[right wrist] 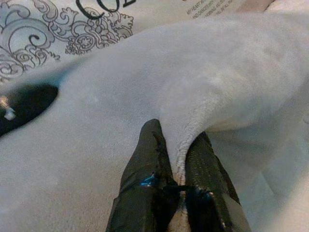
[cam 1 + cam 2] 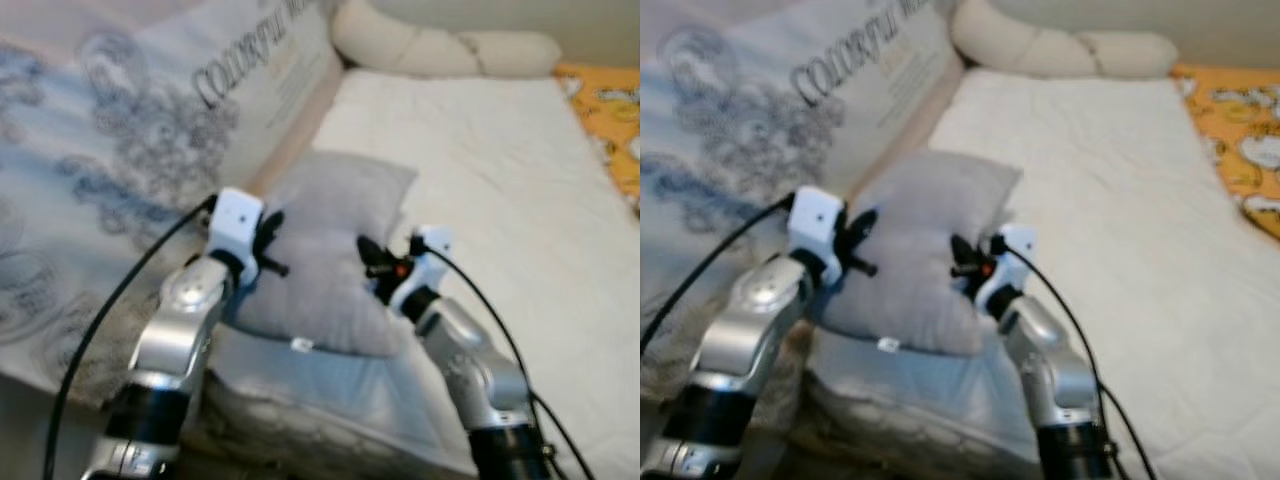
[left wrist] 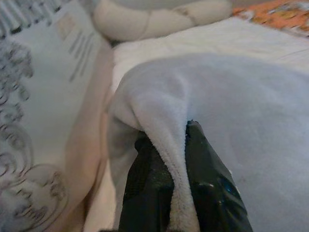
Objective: Clean up the room
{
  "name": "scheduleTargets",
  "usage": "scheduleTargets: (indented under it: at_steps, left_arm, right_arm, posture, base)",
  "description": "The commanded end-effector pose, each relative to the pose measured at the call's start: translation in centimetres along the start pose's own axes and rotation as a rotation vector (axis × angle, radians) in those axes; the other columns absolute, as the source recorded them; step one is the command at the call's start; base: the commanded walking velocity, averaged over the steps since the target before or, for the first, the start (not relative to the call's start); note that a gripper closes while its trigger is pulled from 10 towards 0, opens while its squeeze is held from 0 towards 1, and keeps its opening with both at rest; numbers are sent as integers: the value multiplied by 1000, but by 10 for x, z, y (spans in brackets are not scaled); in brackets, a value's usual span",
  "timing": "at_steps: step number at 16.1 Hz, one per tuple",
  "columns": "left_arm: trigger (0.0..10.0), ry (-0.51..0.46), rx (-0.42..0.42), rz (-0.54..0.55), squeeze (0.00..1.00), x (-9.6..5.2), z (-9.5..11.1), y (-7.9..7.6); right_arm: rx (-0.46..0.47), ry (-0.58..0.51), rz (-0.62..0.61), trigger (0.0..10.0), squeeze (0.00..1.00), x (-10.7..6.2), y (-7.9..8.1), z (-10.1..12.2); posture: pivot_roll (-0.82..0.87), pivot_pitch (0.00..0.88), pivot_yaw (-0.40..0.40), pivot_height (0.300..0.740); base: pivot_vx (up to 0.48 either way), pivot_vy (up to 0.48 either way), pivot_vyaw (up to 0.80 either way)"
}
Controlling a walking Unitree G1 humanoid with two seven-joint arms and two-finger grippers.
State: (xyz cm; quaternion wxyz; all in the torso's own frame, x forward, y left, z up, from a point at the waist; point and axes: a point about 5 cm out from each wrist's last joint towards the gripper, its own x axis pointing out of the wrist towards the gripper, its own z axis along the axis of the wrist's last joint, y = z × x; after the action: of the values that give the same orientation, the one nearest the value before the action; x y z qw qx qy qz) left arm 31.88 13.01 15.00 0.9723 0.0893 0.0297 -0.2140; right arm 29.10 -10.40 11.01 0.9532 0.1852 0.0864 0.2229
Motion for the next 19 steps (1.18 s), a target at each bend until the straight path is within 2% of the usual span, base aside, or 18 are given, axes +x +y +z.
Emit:
scheduleTargets:
  at_steps: [1, 2, 7, 13, 14, 15, 16, 17, 18, 19]
  left_arm:
    - [10000, -32, 44, 14, 0, 2, 8, 7]
    - [10000, -26, 73, -9, 0, 9, 9, 9]
    - [10000, -32, 89, -51, 0, 21, 11, 5]
    - [10000, -7, 62, -49, 0, 19, 0, 4]
    - [10000, 2, 73, -31, 0, 21, -3, 9]
    - [10000, 3, 81, -27, 0, 21, -4, 10]
    - [10000, -10, 112, -31, 0, 29, -3, 10]
    - [10000, -27, 143, -58, 0, 39, 0, 5]
    - [10000, -4, 206, -84, 0, 49, -2, 0]
    - [10000, 11, 229, -79, 0, 55, -5, -2]
  right_arm:
    - [-12, -26, -20, 10000, 0, -5, -6, 7]
    - [-25, -28, -62, 10000, 0, -6, -16, 8]
    - [-39, -49, -104, 10000, 0, -5, -18, 13]
    - [0, -96, -127, 10000, 0, -10, -14, 16]
    - [46, -129, -194, 10000, 906, -12, -21, 16]
    - [68, -141, -225, 10000, 906, -13, -25, 16]
    - [92, -153, -283, 10000, 1000, -17, -30, 12]
    - [69, -131, -302, 10000, 1000, -20, -32, 7]
    - [43, -110, -288, 10000, 1000, -22, -30, 4]
    - [33, -104, -280, 10000, 1000, -23, -30, 3]
  posture:
    - [-19, 0, 61, 740]
    - [-16, 0, 70, 740]
    - [-25, 0, 90, 740]
    - [-33, 0, 104, 740]
    - [-44, 0, 105, 740]
    - [-40, 0, 100, 740]
    - [-35, 0, 97, 740]
    - [-39, 0, 92, 740]
    - [-63, 0, 90, 740]
    - [-74, 0, 91, 740]
  base:
    - [0, 0, 0]
    - [0, 0, 0]
    - [0, 0, 0]
    - [0, 0, 0]
    - [0, 0, 0]
    - [0, 0, 0]
    - [0, 0, 0]
    - [0, 0, 0]
    - [0, 0, 0]
    - [0, 0, 0]
